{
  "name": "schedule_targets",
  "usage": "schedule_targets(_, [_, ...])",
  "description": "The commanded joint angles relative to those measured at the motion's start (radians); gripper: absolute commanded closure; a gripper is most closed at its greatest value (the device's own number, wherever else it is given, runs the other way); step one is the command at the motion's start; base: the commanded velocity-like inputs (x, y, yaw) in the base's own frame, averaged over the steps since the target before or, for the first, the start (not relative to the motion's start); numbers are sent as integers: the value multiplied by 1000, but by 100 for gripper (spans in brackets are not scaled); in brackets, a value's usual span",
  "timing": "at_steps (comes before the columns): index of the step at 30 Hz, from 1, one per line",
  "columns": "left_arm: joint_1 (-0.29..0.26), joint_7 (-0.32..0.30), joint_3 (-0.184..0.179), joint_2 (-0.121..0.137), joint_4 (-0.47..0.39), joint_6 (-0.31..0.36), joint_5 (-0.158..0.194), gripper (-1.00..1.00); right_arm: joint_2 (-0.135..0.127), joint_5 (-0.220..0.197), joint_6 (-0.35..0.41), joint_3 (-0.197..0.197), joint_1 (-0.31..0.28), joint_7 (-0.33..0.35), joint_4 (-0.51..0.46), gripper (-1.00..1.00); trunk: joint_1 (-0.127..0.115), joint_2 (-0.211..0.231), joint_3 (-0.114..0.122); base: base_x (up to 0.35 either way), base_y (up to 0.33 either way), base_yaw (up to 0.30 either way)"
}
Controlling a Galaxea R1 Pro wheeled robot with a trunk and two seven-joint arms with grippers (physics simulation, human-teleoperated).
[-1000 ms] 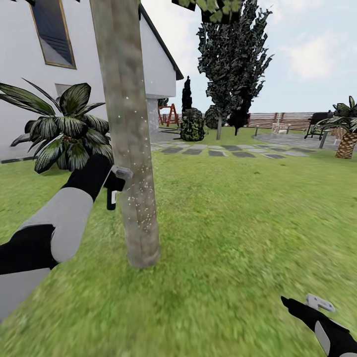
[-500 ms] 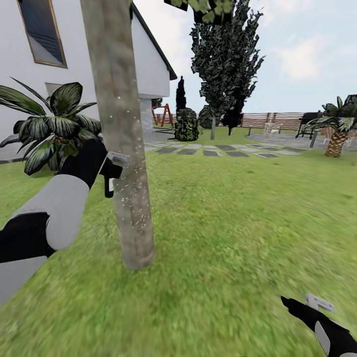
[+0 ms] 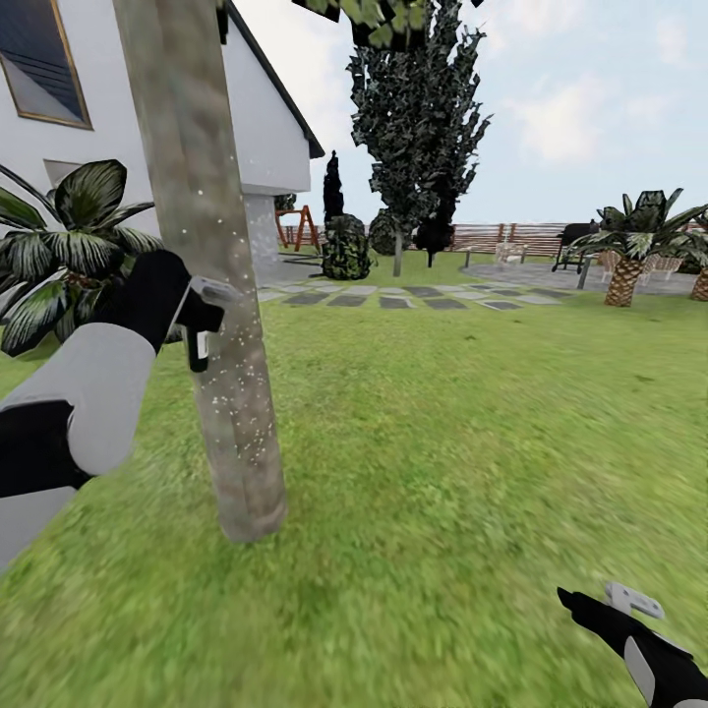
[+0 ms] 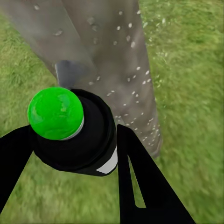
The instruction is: In the garden, pick up the pesticide atomizer on the floor and spray pesticide onto both trees until each tree trunk is fully covered.
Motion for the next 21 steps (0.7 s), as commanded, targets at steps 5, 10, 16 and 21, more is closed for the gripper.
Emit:
schedule_targets(5, [-12,0,0,6,-1,0,1,100,0,0,0,0,0,0,0,-100,0,0,0,-30,24,-1])
schedule_targets(10, [-32,0,0,6,-2,0,1,100,0,0,0,0,0,0,0,-100,0,0,0,-146,120,0])
schedule_targets(16, [-69,0,-1,6,-2,0,0,100,0,0,0,0,0,0,0,-100,0,0,0,-14,12,0])
schedule_targets(21, [-110,0,-1,6,0,0,0,100,0,0,0,0,0,0,0,-100,0,0,0,0,0,0])
